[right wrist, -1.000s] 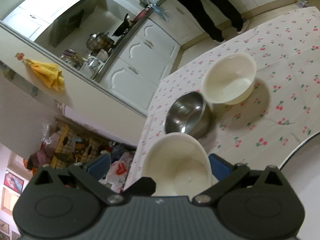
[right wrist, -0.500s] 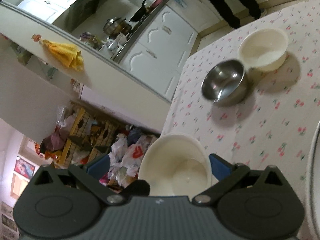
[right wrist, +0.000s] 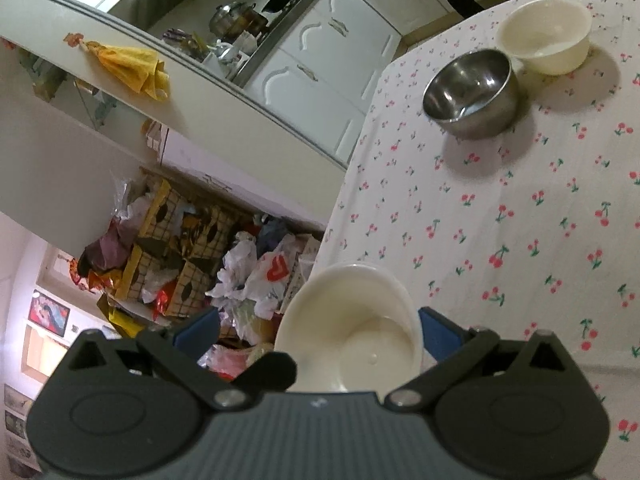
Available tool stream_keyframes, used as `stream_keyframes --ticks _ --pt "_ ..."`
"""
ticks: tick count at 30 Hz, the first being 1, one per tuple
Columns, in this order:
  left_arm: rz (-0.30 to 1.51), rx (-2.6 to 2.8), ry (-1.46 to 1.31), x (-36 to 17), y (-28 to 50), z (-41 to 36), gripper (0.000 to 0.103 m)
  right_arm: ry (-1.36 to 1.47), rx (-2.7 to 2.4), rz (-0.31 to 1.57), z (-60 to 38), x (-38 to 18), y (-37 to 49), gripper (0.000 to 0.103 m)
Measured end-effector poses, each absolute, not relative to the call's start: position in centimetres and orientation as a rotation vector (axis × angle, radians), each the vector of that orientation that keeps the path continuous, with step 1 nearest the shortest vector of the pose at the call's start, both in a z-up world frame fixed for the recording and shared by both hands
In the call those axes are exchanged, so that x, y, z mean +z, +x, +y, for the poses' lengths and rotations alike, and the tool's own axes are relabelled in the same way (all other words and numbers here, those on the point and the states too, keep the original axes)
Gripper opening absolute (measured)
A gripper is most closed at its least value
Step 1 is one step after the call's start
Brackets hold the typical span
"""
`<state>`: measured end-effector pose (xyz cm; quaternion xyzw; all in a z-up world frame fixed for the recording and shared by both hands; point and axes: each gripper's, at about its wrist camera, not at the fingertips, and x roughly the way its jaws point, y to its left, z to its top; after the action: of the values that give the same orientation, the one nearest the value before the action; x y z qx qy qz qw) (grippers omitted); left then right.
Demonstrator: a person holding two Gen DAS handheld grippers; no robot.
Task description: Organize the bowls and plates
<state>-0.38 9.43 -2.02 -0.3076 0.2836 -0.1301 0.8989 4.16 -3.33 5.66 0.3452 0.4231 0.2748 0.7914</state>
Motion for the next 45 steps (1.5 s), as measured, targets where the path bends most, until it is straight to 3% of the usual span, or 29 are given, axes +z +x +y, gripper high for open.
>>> stream_keyframes --ticks 20,45 --pt "0.639 -0.238 -0.686 -3.4 -0.6 10.6 0.103 0.666 0.548 0.913 -3.2 3.5 4.1 0.103" --pt "0.502 -0.139 -0.482 4.4 -0.7 6.9 0.103 0.538 0.388 0.474 -13.7 8.0 5.1 0.103"
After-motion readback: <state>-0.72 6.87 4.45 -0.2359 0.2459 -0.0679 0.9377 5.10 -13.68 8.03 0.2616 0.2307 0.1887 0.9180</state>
